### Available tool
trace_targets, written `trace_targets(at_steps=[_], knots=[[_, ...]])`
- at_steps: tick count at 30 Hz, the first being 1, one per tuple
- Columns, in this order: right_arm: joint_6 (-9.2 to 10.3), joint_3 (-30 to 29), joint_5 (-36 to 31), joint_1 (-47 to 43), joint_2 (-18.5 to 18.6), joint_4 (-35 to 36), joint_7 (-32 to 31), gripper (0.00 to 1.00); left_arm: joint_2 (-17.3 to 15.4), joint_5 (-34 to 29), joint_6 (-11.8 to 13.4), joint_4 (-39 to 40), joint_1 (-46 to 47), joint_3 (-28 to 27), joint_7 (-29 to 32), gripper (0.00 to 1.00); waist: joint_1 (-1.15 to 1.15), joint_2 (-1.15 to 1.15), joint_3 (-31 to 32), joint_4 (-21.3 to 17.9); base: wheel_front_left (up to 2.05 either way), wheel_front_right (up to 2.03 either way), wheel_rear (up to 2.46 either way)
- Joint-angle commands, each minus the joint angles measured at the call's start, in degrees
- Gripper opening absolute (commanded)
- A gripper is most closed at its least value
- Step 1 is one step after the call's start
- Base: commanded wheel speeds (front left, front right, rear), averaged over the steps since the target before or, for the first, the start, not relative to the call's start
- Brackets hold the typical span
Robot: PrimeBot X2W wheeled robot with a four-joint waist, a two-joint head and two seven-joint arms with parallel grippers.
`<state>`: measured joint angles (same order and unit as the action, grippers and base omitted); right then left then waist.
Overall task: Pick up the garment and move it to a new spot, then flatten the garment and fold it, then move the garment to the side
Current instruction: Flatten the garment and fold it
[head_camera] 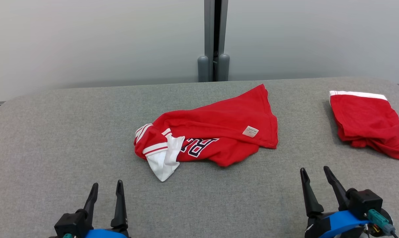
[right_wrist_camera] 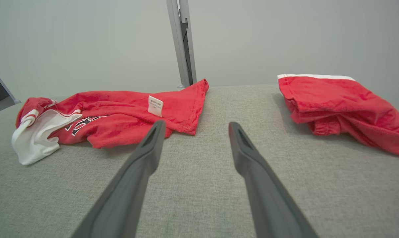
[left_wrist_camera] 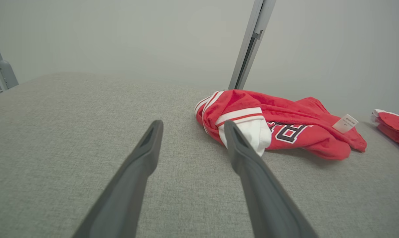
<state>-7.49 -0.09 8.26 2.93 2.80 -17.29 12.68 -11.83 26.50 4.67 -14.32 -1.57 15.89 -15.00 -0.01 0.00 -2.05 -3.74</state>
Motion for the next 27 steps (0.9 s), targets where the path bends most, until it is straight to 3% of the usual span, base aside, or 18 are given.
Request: trace_targets(at_steps=[1, 20, 27], knots=[[0.0, 0.3, 0.2, -0.5, 0.2, -0.2, 0.2, 1.0, 0.3, -0.5, -0.1, 0.1, -0.6, -0.2, -0.3, 1.0, 0.01, 0.0, 0.0, 0.0, 0.0, 0.0, 0.0], [0.0, 1.1, 0.3, 0.7, 0.2, -1.2, 0.6, 1.0, 1.0, -2.1, -1.1, -0.8, 0.8, -1.7, -0.3, 1.0, 0.01, 0.0, -0.4, -0.1, 0.0, 0.0, 0.0], [0.0, 0.6, -0.2, 1.7, 0.2, -1.0, 0.5, 1.0, 0.4, -4.2, -1.7, -0.4, 3.7, 0.6, 0.9, 1.0, 0.01, 0.0, -1.5, -0.2, 0.0, 0.0, 0.0]])
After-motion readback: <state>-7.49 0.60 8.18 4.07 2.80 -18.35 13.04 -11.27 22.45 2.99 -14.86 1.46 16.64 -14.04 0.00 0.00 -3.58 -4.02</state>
